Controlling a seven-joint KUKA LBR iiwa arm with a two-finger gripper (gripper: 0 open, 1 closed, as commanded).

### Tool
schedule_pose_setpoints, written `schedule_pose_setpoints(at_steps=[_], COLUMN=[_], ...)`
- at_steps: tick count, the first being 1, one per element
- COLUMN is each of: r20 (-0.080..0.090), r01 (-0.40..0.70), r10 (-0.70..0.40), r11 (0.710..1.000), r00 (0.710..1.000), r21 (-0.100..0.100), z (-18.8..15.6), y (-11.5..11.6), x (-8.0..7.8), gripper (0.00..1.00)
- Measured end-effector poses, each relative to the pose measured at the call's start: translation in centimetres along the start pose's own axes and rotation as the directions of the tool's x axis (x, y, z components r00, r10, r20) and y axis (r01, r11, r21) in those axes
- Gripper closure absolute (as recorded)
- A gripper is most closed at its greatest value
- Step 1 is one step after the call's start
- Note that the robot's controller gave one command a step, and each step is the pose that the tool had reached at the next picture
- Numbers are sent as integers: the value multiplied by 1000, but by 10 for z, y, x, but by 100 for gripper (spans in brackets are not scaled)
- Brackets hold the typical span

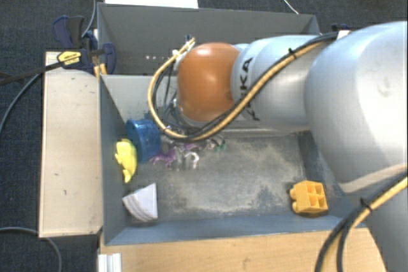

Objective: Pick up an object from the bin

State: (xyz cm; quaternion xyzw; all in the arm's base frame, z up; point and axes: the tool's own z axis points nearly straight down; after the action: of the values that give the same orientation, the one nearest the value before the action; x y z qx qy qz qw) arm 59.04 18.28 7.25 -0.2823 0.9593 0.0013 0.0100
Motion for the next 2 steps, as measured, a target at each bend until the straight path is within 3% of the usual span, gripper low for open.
schedule_pose_setpoints(at_steps=[1,2], r20=[0,-10], r01=[-1,5], r10=[1,-5], r11=[1000,1000], r00=[1000,1000], r21=[0,-2], z=[0,-42], y=[0,0], x=[0,4], gripper=[100,100])
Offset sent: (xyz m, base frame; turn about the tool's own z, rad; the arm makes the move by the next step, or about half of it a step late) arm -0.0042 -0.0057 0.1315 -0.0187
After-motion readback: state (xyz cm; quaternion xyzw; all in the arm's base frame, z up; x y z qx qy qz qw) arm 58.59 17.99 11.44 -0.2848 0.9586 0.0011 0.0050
